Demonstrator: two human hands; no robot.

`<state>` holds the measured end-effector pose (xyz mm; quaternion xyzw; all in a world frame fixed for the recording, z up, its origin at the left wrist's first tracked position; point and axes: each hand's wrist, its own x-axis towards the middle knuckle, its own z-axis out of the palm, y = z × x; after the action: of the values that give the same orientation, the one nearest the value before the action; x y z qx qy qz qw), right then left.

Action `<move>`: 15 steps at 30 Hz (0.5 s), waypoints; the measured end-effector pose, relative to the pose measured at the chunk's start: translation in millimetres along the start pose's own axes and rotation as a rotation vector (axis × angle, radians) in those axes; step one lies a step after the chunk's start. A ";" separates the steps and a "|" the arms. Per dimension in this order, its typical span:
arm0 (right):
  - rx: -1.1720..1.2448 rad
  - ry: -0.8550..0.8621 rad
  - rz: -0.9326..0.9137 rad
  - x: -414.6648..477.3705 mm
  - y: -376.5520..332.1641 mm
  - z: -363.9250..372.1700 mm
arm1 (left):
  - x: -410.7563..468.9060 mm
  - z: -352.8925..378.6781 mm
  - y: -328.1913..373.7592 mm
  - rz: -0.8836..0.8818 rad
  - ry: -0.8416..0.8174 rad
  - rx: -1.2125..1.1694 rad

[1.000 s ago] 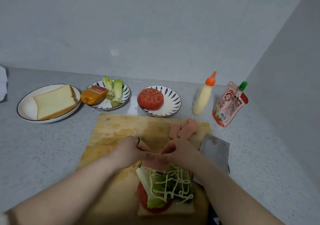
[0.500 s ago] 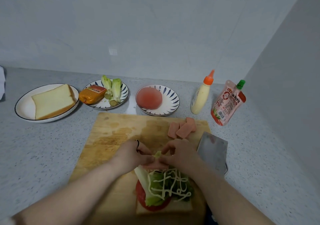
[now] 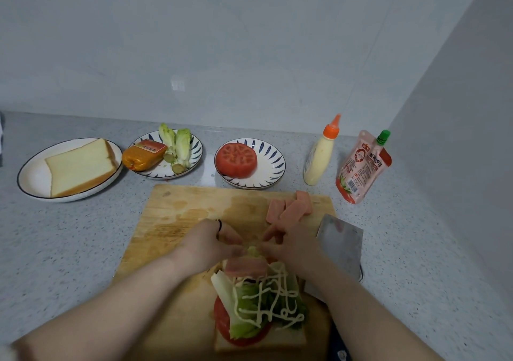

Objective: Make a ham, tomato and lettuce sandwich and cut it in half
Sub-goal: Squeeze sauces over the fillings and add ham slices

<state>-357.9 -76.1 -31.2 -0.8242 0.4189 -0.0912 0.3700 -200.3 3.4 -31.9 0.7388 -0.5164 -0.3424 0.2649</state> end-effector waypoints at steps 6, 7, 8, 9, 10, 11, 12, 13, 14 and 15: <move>-0.068 0.216 0.142 29.7 31.7 -30.7 | 42.2 -0.1 11.6 0.014 0.046 0.125; -0.202 0.201 0.158 34.6 35.6 -33.5 | 51.2 3.3 13.9 -0.007 0.048 0.165; -0.339 0.165 0.161 39.6 38.8 -35.8 | 60.7 7.1 16.7 -0.023 0.049 0.196; -0.446 0.116 0.145 43.4 40.5 -36.8 | 68.5 10.6 19.2 -0.035 0.048 0.227; -0.508 0.067 0.114 47.0 42.1 -37.1 | 75.5 13.9 21.6 -0.044 0.041 0.262; -0.538 0.018 0.085 50.1 43.5 -37.1 | 82.1 17.2 23.9 -0.054 0.029 0.295; -0.561 -0.018 0.059 52.6 44.7 -36.2 | 87.5 20.3 25.7 -0.068 0.011 0.321; -0.583 -0.044 0.039 54.9 46.0 -35.3 | 91.5 23.0 27.2 -0.083 -0.011 0.341; -0.611 -0.061 0.018 57.2 48.5 -35.4 | 95.3 26.3 29.1 -0.095 -0.033 0.355; -0.641 -0.069 -0.001 58.4 49.7 -35.1 | 97.2 29.1 30.5 -0.103 -0.046 0.363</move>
<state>-368.1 -157.8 -49.7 -0.9017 0.4129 0.0731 0.1055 -218.1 -99.4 -49.9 0.7920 -0.5373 -0.2732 0.0975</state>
